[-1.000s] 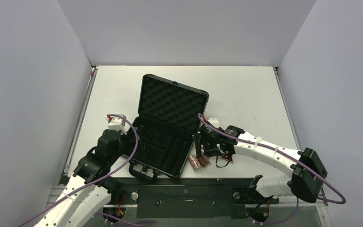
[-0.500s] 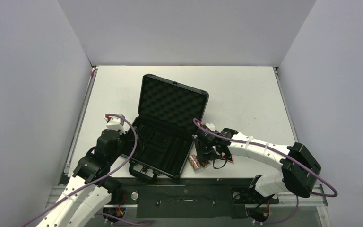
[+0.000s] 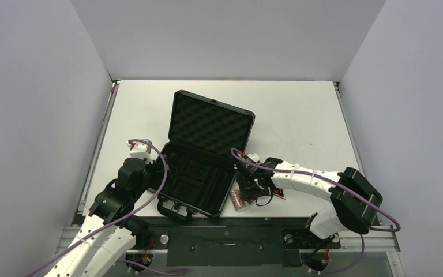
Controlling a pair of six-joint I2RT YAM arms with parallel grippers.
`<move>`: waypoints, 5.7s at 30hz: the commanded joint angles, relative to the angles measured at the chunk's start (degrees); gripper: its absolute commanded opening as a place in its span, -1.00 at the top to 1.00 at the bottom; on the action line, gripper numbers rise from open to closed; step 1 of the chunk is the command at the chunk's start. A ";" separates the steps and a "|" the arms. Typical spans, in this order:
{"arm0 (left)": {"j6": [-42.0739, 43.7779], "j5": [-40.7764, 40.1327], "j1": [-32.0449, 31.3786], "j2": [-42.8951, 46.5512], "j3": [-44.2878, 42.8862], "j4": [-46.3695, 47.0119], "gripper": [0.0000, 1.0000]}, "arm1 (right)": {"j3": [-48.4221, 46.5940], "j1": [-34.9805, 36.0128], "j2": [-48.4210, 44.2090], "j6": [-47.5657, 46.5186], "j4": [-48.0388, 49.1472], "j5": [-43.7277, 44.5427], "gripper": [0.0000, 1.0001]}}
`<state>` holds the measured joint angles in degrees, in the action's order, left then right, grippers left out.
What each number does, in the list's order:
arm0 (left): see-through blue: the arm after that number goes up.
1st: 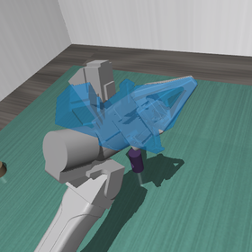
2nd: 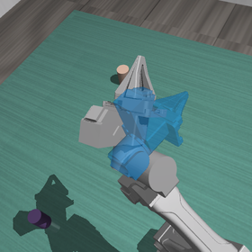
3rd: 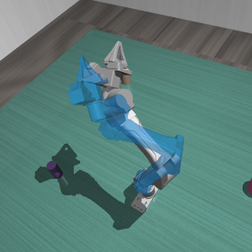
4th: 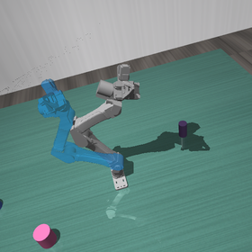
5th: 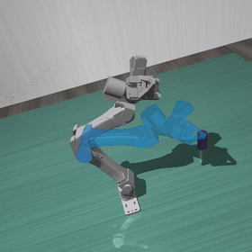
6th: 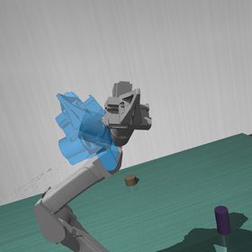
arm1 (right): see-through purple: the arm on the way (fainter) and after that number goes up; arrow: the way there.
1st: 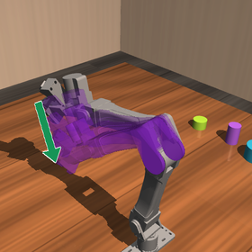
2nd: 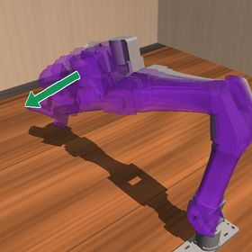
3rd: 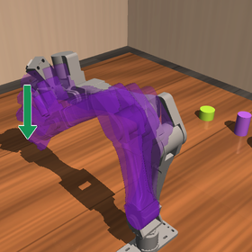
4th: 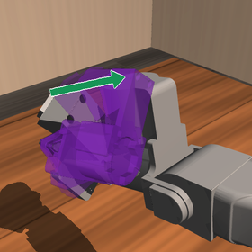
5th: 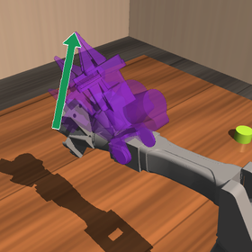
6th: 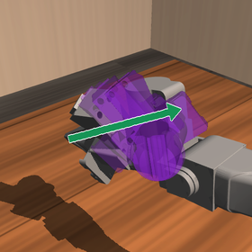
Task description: Pack up texas hold em set
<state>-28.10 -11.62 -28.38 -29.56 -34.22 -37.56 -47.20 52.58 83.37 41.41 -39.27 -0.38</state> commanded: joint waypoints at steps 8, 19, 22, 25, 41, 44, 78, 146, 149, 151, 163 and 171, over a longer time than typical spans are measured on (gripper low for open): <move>0.04 0.21 1.10 0.30 -2.26 0.77 -0.93 | -0.28 0.30 2.95 -2.04 1.38 1.51 0.15; 0.08 0.27 1.31 0.29 -2.10 0.82 -0.93 | 0.85 0.33 1.17 0.46 -1.14 0.87 0.33; 0.04 0.19 1.31 0.32 -2.17 0.77 -0.93 | 2.23 0.29 -0.69 2.98 -1.99 1.18 0.43; 0.08 0.10 1.42 0.26 -2.21 0.81 -0.93 | 4.19 0.39 -2.79 6.34 -2.41 1.26 0.55; 0.89 1.81 2.80 0.56 -1.99 1.47 -0.93 | 4.15 0.40 -5.09 6.56 -4.29 2.15 -0.33; 0.90 1.80 2.81 0.64 -1.95 1.42 -0.93 | 1.56 0.41 -4.37 4.03 -6.47 3.21 -0.35; 0.94 1.77 3.87 1.27 -1.90 1.52 -0.93 | -7.04 5.50 6.33 -10.56 -10.49 6.29 0.37; -5.69 0.11 4.65 0.58 -5.77 -4.16 -0.93 | -47.50 7.69 16.67 10.49 -22.16 9.28 1.00; -6.72 1.38 4.65 -0.18 -5.75 -4.30 -0.93 | -48.63 7.57 17.29 10.61 -22.41 10.01 1.00; -7.02 1.44 4.65 -0.03 -5.62 -4.23 -0.93 | -49.02 7.27 17.63 11.05 -22.89 10.11 1.00; -8.14 -0.16 4.74 3.04 -5.07 -3.88 -0.93 | -45.97 4.48 16.81 18.76 -17.59 -0.68 1.00; -7.81 0.69 4.74 1.86 -5.51 -4.23 -0.93 | -43.62 4.10 17.02 22.68 -14.95 -3.62 1.00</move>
<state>-35.79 -11.27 -23.90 -27.14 -38.44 -42.09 -91.18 57.04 102.02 60.90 -58.41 -1.91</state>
